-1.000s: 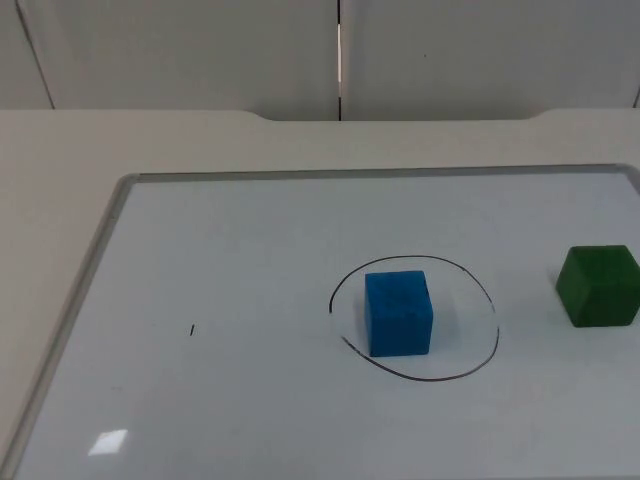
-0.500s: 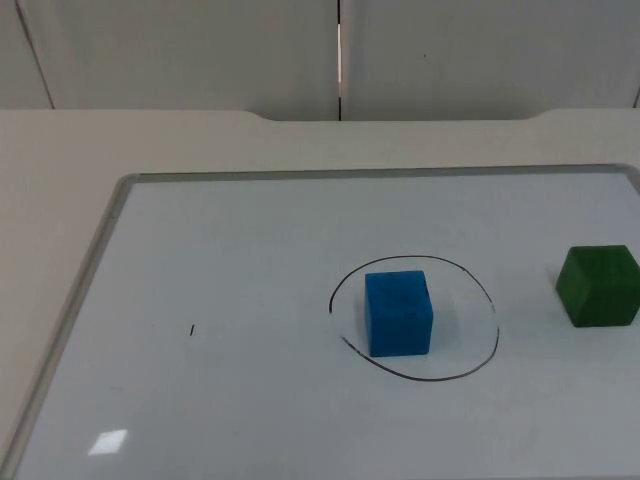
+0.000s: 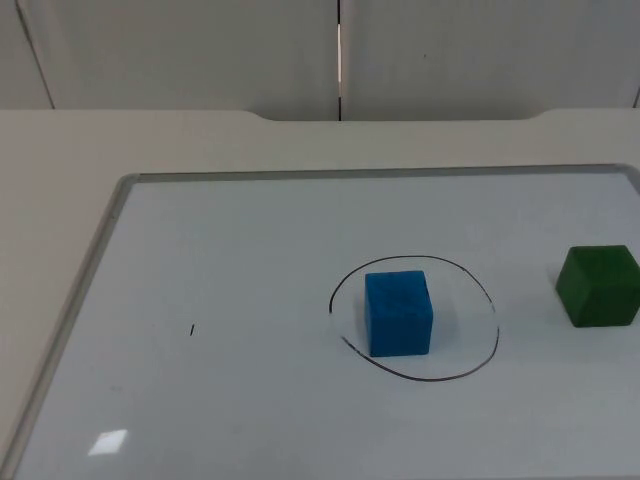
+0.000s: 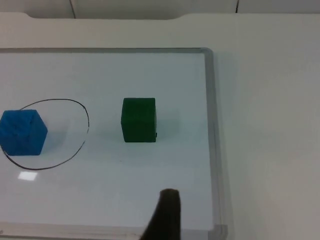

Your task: Push the two cubes into the marked area.

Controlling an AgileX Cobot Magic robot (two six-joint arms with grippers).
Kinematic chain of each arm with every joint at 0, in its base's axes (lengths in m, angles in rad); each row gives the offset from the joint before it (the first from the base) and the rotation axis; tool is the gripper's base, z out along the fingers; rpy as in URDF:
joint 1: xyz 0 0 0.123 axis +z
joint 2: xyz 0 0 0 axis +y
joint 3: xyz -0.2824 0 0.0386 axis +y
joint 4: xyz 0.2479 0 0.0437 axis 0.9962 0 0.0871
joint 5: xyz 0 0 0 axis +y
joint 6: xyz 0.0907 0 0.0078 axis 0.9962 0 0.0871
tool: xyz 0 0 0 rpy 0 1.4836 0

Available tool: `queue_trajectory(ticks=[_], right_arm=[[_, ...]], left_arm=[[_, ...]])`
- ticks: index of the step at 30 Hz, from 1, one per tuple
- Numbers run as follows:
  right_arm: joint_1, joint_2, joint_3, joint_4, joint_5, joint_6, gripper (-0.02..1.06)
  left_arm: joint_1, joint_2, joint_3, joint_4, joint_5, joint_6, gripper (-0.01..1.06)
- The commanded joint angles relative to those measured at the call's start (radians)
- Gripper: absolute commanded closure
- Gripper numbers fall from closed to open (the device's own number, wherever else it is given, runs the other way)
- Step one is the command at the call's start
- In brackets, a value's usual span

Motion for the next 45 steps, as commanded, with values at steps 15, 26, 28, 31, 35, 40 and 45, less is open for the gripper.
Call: queue_trajectory(ticks=[15, 26, 28, 31, 35, 40, 45], right_arm=[[0.002, 0.591, -0.085, -0.003, -0.169, 0.042, 0.79], [0.002, 1.172, -0.257, 0.006, -0.331, 0.048, 1.05], [0.002, 1.237, -0.278, 0.006, -0.331, 0.048, 1.05], [0.002, 1.407, -0.338, 0.006, -0.338, 0.048, 1.05], [0.002, 1.568, -0.400, 0.006, -0.366, 0.048, 1.05], [0.002, 1.696, -0.473, 0.006, -0.382, 0.048, 1.05], [0.002, 1.849, -0.588, 0.006, -0.374, 0.045, 1.05]], left_arm=[[0.005, -0.004, 0.005, -0.011, -0.014, -0.002, 1.05], [0.005, -0.004, 0.005, -0.011, -0.014, -0.002, 1.05], [0.005, -0.004, 0.005, -0.011, -0.014, -0.002, 1.05], [0.005, -0.004, 0.005, -0.011, -0.014, -0.002, 1.05], [0.005, -0.004, 0.005, -0.011, -0.014, -0.002, 1.05], [0.005, -0.004, 0.005, -0.011, -0.014, -0.002, 1.05], [0.005, -0.004, 0.005, -0.011, -0.014, -0.002, 1.05]])
